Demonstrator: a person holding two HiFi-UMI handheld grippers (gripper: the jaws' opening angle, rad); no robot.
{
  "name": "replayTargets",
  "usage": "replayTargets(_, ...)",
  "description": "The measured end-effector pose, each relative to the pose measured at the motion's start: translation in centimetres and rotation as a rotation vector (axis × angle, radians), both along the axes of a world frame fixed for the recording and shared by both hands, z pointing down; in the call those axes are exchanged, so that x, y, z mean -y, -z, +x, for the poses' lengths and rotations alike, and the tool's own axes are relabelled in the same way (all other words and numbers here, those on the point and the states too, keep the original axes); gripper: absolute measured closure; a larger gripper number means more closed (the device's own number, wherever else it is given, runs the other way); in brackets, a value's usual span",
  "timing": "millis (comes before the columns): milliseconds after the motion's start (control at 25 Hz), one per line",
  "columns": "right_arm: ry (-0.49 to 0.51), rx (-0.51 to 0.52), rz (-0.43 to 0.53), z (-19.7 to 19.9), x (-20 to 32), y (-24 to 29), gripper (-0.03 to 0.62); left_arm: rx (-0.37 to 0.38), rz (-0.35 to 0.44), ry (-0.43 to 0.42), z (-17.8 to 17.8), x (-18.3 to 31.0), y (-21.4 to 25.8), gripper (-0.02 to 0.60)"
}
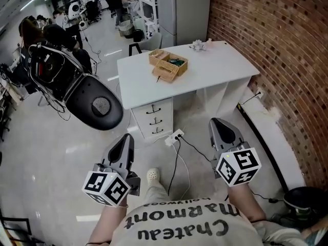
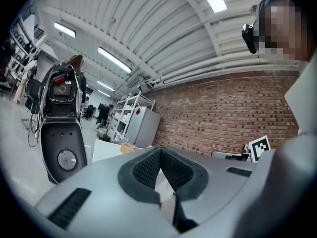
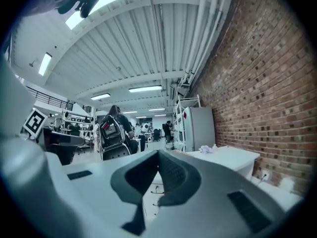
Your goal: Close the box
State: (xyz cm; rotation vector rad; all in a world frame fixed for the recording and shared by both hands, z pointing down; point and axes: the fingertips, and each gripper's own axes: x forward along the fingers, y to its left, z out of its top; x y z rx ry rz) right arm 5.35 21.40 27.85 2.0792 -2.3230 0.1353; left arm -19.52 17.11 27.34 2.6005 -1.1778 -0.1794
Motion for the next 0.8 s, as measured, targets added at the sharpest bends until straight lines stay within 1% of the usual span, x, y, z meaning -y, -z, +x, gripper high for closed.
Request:
replayTargets(120,-0.013,0.026,-0.026,1.1,1.5,-0.9,0.591,0.014,-0.005,-0.025,1.4,1.7,-0.4,0.58)
replayTargets(360,-0.031,0.029,-0.052,2.2,4.7,-1.9,0.591,-0.002,-0.016,-0.025,2.3,6.0,-0.9,0.58)
replayTargets(640,-0.042,0.032,-0.051,2.1,10.5,-1.6,0.591,-0.013,-0.005,-0.048,2.6,11.9,-0.6,0.58)
replayTargets(800,-0.039,0.028,-0.054,1.8,14.6,-1.2,0.591,-0.012,0.004,-0.042,2.2,15.8,0.0,0.58)
